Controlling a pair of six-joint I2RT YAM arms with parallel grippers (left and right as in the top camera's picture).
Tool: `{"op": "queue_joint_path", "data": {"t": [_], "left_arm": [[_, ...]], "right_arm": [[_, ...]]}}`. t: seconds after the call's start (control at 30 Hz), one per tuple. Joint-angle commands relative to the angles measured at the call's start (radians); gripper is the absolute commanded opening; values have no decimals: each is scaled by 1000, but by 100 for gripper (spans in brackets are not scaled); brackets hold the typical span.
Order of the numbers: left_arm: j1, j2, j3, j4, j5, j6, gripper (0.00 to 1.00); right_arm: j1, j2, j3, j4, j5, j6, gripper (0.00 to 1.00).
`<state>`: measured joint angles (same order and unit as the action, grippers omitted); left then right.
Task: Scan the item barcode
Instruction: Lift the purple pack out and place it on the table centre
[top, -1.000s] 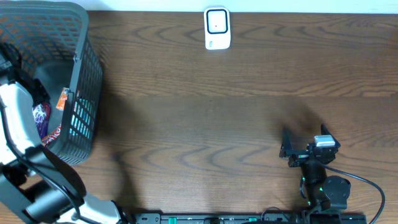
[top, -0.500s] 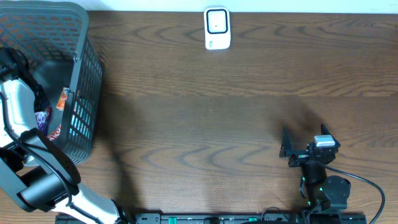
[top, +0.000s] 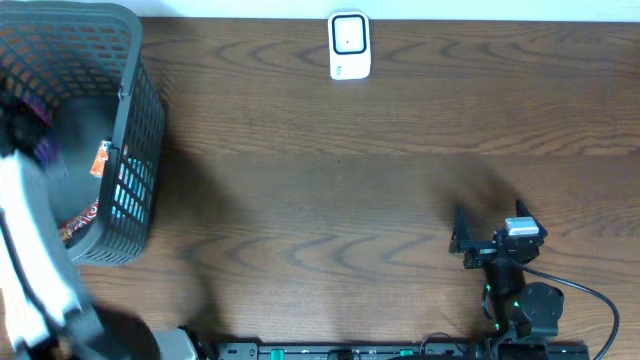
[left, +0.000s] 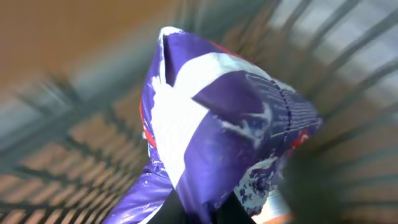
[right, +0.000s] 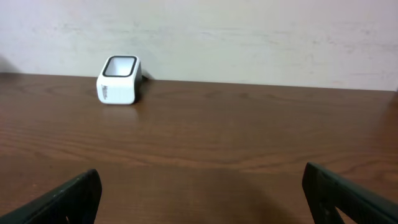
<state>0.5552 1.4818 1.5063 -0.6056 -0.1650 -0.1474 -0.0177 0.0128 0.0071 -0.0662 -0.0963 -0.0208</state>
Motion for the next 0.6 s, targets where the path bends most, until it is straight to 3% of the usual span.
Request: {"op": "queue_joint_path", "data": {"t": [0.0,0.17,0.3,0.43,0.57], "left_arm": [[-2,-200,47,52,287,-88,7],[-32,-359,47,108,517,-226,7],[-179,-410,47,108,706,-333,7],[-422,-388,27,37,682,-341,7],[-667,-289,-17,-54,472,-346,7]], "right_arm": [[-7,-5,-1,-3,5,-10,99],[-7,-5,-1,-3,5,-10,99],[-7,-5,-1,-3,5,-10,99],[-7,-5,-1,-3,5,-11,99],[-7,-5,-1,-3,5,-10,99]]}}
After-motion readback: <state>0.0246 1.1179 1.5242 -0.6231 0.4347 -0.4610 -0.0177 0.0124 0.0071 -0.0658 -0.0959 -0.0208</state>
